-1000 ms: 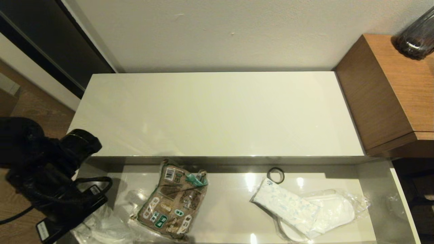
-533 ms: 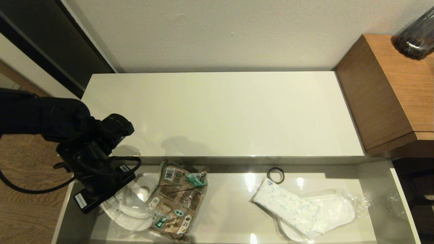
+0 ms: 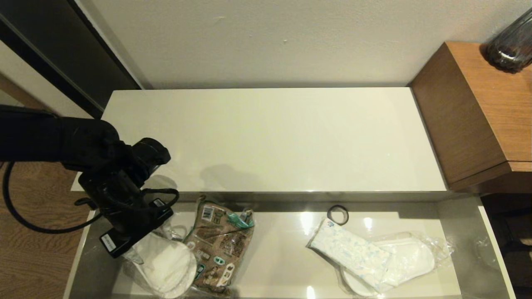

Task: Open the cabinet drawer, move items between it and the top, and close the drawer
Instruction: Put the disposable slippers in the drawer, then close the drawer

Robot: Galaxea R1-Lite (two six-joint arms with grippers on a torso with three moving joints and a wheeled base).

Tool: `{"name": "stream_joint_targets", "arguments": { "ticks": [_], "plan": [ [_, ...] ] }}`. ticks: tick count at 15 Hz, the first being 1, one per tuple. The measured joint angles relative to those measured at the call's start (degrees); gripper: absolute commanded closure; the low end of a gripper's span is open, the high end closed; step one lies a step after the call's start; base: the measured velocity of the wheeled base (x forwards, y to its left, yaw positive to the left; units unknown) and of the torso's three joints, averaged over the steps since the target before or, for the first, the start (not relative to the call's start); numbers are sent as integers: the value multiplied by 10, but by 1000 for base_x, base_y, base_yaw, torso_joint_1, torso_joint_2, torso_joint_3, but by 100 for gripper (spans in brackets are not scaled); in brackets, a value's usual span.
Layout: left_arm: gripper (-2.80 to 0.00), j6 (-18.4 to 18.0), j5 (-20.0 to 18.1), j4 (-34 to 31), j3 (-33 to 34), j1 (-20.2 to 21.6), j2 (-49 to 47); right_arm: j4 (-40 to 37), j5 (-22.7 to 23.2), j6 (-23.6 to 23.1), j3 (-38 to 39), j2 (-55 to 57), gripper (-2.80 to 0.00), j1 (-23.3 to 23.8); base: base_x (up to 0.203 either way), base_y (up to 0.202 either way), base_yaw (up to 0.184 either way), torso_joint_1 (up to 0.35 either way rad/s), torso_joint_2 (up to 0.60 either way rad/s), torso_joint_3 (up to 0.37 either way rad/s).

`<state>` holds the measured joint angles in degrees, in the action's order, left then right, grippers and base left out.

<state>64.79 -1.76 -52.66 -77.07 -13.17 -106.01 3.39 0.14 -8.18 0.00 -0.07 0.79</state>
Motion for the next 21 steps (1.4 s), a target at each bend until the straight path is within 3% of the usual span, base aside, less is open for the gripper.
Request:
{"name": "stream_joint_targets", "arguments": {
  "ticks": [2, 3, 6, 9, 12, 14, 18, 21],
  "plan": [
    [-280, -3, -26, -1, 2, 0, 30, 0, 0, 0, 0, 0, 0, 0, 0, 0, 0, 0, 0, 0],
    [0, -8, -43, -4, 6, 0, 51, 0, 0, 0, 0, 0, 0, 0, 0, 0, 0, 0, 0, 0],
    [0, -65, -91, -14, 54, -1, 148, 0, 0, 0, 0, 0, 0, 0, 0, 0, 0, 0, 0, 0],
    [0, -163, -105, -15, 127, 8, 236, 0, 0, 0, 0, 0, 0, 0, 0, 0, 0, 0, 0, 0],
    [0, -319, -103, 7, 227, 28, 334, 0, 0, 0, 0, 0, 0, 0, 0, 0, 0, 0, 0, 0],
    [0, -390, -103, 48, 294, 34, 373, 0, 0, 0, 0, 0, 0, 0, 0, 0, 0, 0, 0, 0],
    [0, -455, -105, 186, 446, 36, 413, 0, 0, 0, 0, 0, 0, 0, 0, 0, 0, 0, 0, 0],
    [0, -464, -106, 304, 522, 36, 409, 0, 0, 0, 0, 0, 0, 0, 0, 0, 0, 0, 0, 0]
  ]
}}
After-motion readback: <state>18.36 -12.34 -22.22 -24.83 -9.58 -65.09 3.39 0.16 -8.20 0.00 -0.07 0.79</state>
